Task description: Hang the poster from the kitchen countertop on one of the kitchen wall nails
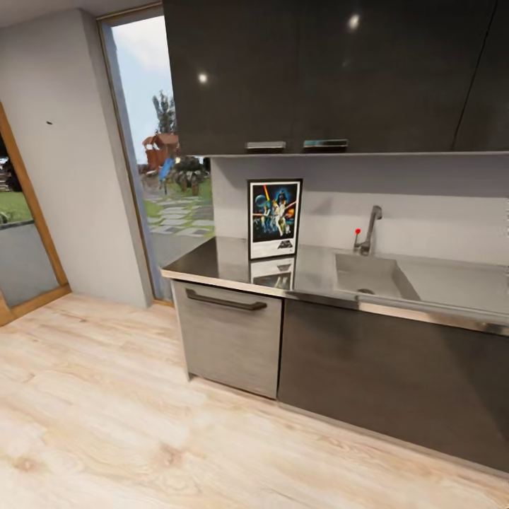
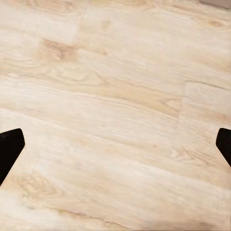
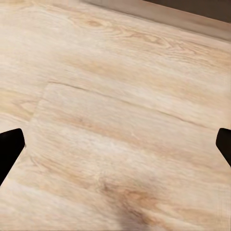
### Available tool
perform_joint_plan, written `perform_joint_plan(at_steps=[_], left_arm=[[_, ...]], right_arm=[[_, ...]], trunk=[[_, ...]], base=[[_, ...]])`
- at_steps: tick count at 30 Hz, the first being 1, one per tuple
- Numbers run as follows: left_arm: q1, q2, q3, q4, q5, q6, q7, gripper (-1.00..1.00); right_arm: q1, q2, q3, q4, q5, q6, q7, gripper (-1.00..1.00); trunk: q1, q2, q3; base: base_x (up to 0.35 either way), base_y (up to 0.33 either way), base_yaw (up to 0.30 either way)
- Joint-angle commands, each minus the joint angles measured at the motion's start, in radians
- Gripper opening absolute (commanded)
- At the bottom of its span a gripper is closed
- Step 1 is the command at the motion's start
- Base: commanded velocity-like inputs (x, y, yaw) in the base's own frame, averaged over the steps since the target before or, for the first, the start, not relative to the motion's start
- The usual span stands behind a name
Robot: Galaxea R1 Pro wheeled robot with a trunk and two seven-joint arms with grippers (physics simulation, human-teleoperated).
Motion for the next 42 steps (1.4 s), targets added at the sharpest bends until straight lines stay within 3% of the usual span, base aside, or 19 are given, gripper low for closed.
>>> perform_joint_plan(at_steps=[1,16,22,23,24,25,27,29,31,34,35,38,39,42], left_arm=[[0.000,0.000,0.001,-0.001,-0.003,-0.001,0.000,1.00],[0.000,-0.001,0.001,0.014,-0.003,-0.001,0.000,1.00],[0.000,-0.001,0.000,0.024,-0.004,-0.006,0.005,1.00],[0.000,-0.002,-0.004,0.005,-0.002,-0.008,0.004,1.00],[0.000,-0.004,-0.007,-0.070,-0.002,-0.005,0.002,1.00],[0.000,-0.005,-0.009,-0.156,-0.002,0.002,0.001,1.00],[0.000,-0.007,-0.013,-0.248,-0.002,0.016,0.000,1.00],[0.000,-0.017,-0.024,-0.430,-0.001,0.092,0.000,1.00],[0.001,-0.040,-0.028,-0.554,0.000,0.180,0.002,1.00],[-0.010,-0.068,-0.031,-0.632,0.000,0.265,0.002,1.00],[-0.069,-0.095,-0.034,-0.670,0.000,0.336,0.002,1.00],[-0.162,-0.112,-0.036,-0.681,0.000,0.397,0.002,1.00],[-0.231,-0.120,-0.037,-0.672,0.001,0.444,0.002,1.00],[-0.336,-0.126,-0.038,-0.646,0.003,0.499,0.003,1.00]], right_arm=[[-0.001,0.000,0.000,0.001,0.000,-0.003,0.000,1.00],[-0.001,0.000,0.001,0.001,0.001,-0.005,0.000,1.00],[-0.001,-0.001,0.000,0.002,0.000,-0.006,-0.004,1.00],[-0.001,-0.015,-0.002,0.002,0.000,-0.006,-0.005,1.00],[-0.001,-0.024,-0.003,0.002,-0.002,-0.007,-0.004,1.00],[-0.001,-0.029,-0.003,0.002,-0.002,-0.007,-0.004,1.00],[-0.001,-0.032,-0.004,0.001,-0.003,-0.009,-0.005,1.00],[-0.001,-0.038,-0.008,0.000,-0.005,-0.021,-0.005,1.00],[-0.001,-0.046,-0.032,0.000,-0.006,-0.050,-0.006,1.00],[-0.001,-0.051,-0.083,-0.003,-0.006,-0.090,-0.005,1.00],[0.000,-0.053,-0.137,-0.007,-0.006,-0.121,-0.003,1.00],[0.001,-0.055,-0.170,-0.012,-0.006,-0.140,-0.002,1.00],[0.001,-0.055,-0.182,-0.023,-0.006,-0.150,-0.002,1.00],[0.013,-0.055,-0.192,-0.055,-0.006,-0.166,-0.003,1.00]], trunk=[[0.000,0.000,0.000],[0.000,0.000,0.012],[0.000,0.000,0.013],[0.000,0.000,0.013],[0.000,0.000,0.013],[0.000,0.000,0.013],[0.000,0.000,0.013],[0.000,0.000,0.013],[0.000,0.000,0.013],[0.000,0.000,0.013],[0.000,0.000,0.013],[0.000,0.000,0.013],[0.000,0.000,0.013],[0.000,0.000,0.013]], base=[[0.245,0.280,-0.227],[0.229,0.293,-0.241],[0.198,0.128,-0.048],[0.009,0.003,-0.001],[0.005,0.001,0.000],[0.003,0.001,0.000],[0.002,0.001,0.000],[0.001,0.000,0.000],[0.000,0.000,0.000],[0.000,0.000,0.000],[0.000,0.000,0.000],[0.000,0.000,0.000],[0.000,0.000,0.000],[0.000,0.000,0.000]])
